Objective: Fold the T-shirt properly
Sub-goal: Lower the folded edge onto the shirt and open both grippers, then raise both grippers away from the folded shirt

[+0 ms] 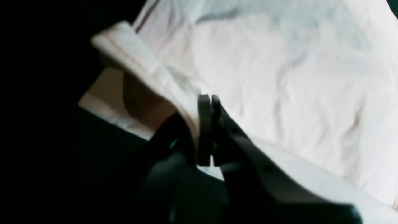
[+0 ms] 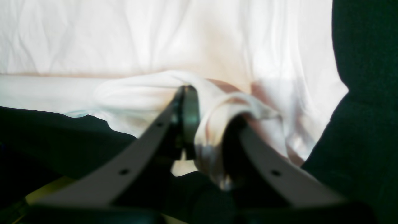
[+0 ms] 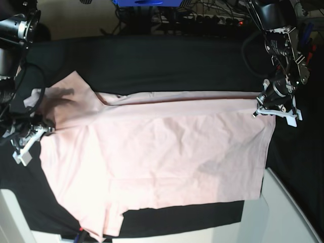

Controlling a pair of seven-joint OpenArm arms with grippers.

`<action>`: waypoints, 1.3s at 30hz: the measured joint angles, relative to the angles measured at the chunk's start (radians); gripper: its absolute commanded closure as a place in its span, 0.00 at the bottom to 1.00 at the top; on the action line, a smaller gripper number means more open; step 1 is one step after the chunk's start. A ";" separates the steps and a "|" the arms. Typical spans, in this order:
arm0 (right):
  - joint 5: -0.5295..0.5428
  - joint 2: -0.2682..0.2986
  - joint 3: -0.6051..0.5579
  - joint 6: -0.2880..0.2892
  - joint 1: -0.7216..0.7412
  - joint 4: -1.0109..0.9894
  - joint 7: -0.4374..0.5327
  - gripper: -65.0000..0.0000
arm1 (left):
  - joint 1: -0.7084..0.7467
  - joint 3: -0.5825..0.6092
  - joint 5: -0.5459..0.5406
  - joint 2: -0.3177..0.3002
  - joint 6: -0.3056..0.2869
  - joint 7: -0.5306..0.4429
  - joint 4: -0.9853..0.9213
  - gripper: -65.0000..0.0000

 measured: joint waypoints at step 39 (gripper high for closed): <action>0.000 -0.301 0.498 0.094 -0.382 0.387 0.045 0.35 | 0.286 -0.201 0.009 -0.023 -0.002 -0.042 0.352 1.00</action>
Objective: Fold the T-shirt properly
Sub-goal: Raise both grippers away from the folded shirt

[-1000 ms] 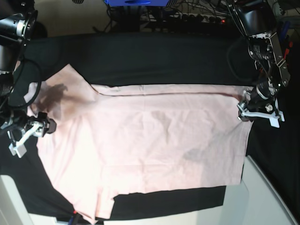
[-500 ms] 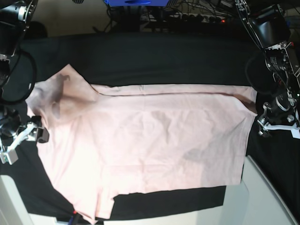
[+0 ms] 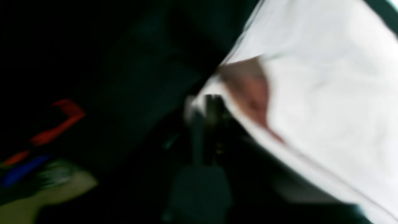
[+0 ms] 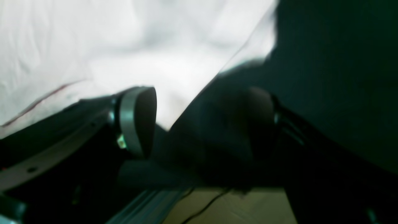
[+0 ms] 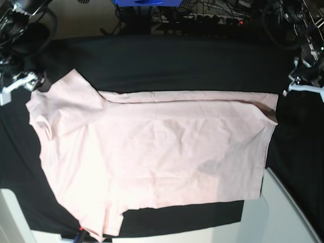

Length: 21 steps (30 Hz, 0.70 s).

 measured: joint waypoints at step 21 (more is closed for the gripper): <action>0.027 -0.049 -0.043 0.076 0.011 -0.232 0.043 0.36 | 0.082 -0.004 -0.011 0.022 -0.009 -0.109 -0.064 1.00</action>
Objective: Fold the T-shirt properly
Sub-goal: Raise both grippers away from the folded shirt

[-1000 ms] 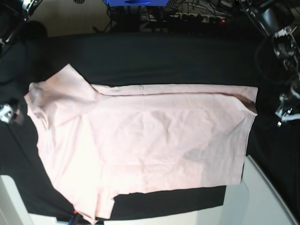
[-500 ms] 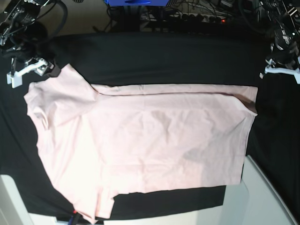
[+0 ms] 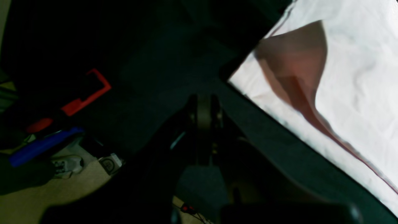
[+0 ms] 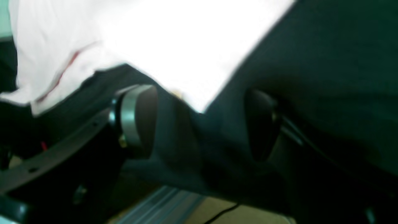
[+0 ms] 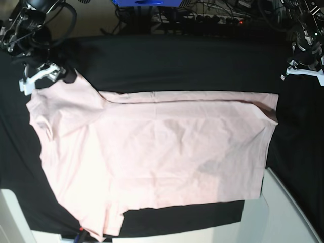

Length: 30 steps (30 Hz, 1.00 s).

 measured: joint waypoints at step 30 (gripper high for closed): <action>-0.024 -0.016 -0.040 -0.001 0.044 -0.016 -0.066 0.83 | 0.002 0.000 0.000 0.000 0.002 0.000 -0.001 1.00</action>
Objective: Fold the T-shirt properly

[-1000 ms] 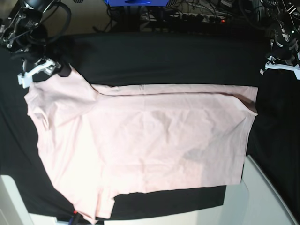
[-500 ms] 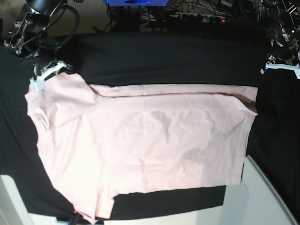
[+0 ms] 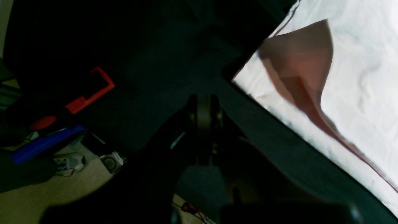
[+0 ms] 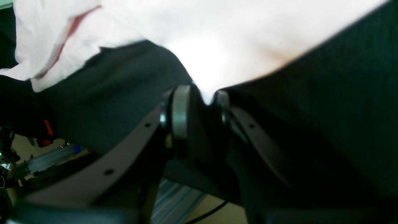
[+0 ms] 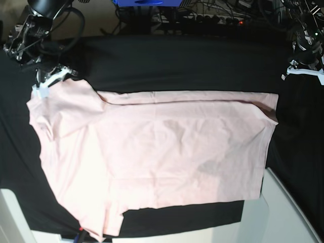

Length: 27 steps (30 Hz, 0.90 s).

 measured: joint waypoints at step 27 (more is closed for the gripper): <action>-0.006 0.058 -0.143 -0.045 0.109 0.183 -0.145 1.00 | -0.001 0.000 0.000 0.004 0.000 0.000 -0.002 1.00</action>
